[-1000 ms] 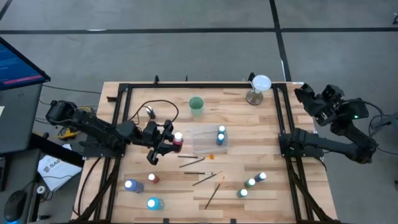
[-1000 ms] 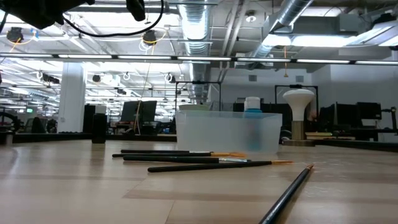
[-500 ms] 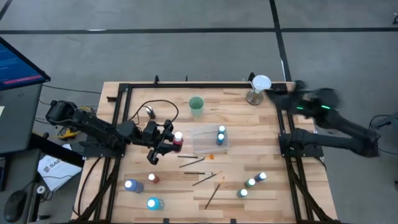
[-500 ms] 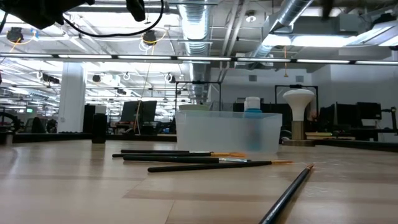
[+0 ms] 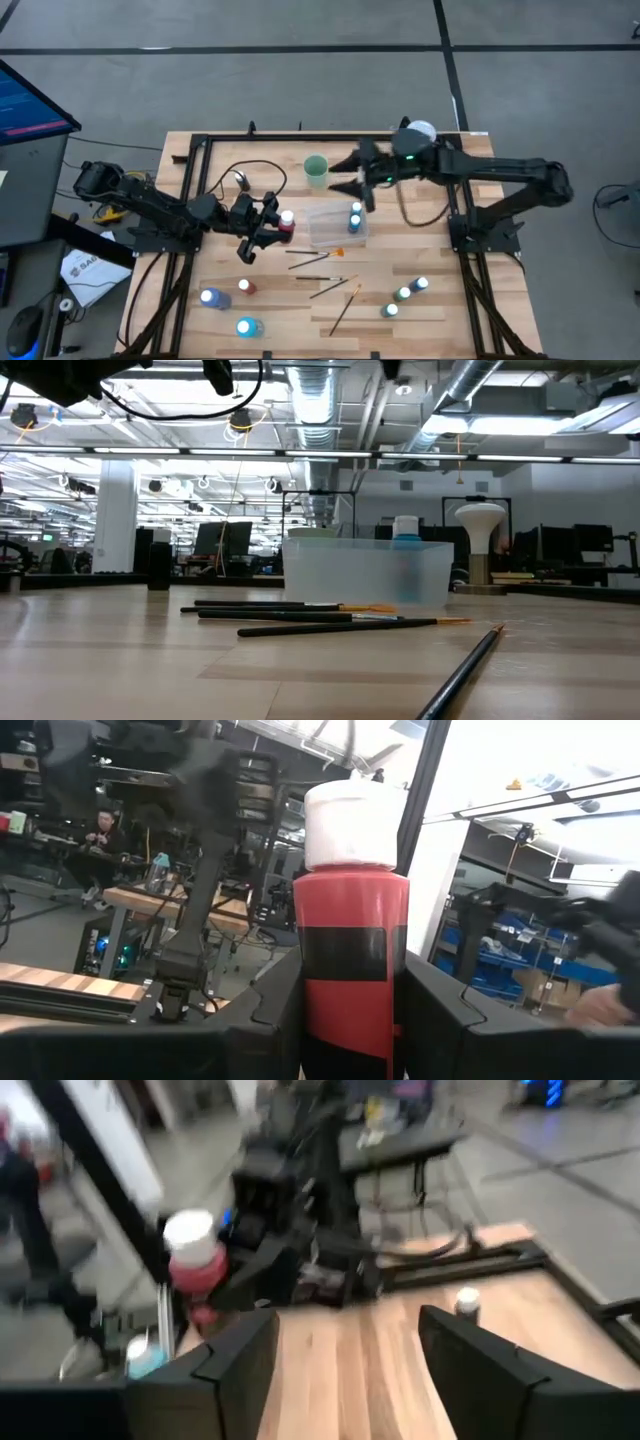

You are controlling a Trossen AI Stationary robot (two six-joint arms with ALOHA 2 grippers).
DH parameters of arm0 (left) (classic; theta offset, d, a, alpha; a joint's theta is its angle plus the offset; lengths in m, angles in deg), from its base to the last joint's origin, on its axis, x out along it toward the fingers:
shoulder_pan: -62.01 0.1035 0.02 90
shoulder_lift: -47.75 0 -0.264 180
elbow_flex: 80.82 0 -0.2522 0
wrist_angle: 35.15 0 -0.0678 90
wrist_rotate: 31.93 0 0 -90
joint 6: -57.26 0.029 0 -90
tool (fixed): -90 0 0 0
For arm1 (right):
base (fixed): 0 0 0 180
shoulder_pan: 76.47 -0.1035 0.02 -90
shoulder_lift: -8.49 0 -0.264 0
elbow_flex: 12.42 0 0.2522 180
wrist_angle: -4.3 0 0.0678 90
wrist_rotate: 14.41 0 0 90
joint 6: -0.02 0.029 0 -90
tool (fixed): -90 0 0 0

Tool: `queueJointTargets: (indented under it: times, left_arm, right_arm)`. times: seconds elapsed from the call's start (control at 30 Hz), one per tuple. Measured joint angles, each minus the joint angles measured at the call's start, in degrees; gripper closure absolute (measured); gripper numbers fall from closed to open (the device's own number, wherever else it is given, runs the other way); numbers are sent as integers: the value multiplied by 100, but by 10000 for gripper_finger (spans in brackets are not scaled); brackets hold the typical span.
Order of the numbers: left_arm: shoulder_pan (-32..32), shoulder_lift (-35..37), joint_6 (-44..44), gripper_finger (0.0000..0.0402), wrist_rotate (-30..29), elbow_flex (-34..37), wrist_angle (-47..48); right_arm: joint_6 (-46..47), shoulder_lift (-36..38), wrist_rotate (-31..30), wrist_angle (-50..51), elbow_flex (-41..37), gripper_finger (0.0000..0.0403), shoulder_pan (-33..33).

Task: Pick & Place Paint Supplies
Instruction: Put the red paint bottle into the transparent bin

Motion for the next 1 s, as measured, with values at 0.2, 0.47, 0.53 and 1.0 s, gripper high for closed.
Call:
queueJointTargets:
  times: [0.2, 0.47, 0.53, 1.0]
  left_arm:
    - [0, 0, 0, 288, -43, -2, 1]
    - [0, 0, 26, 288, -110, -4, 0]
    - [0, 0, 28, 288, -127, -4, 1]
    - [0, 0, 245, 288, -136, -4, 1]
  right_arm:
    - [-498, -948, -6, 686, 1202, 152, -330]
    - [-582, -1656, 159, 694, 1893, 152, -661]
    - [-582, -1739, 177, 621, 1998, 152, -756]
    - [-535, -1917, 288, 8, 2100, 153, -886]
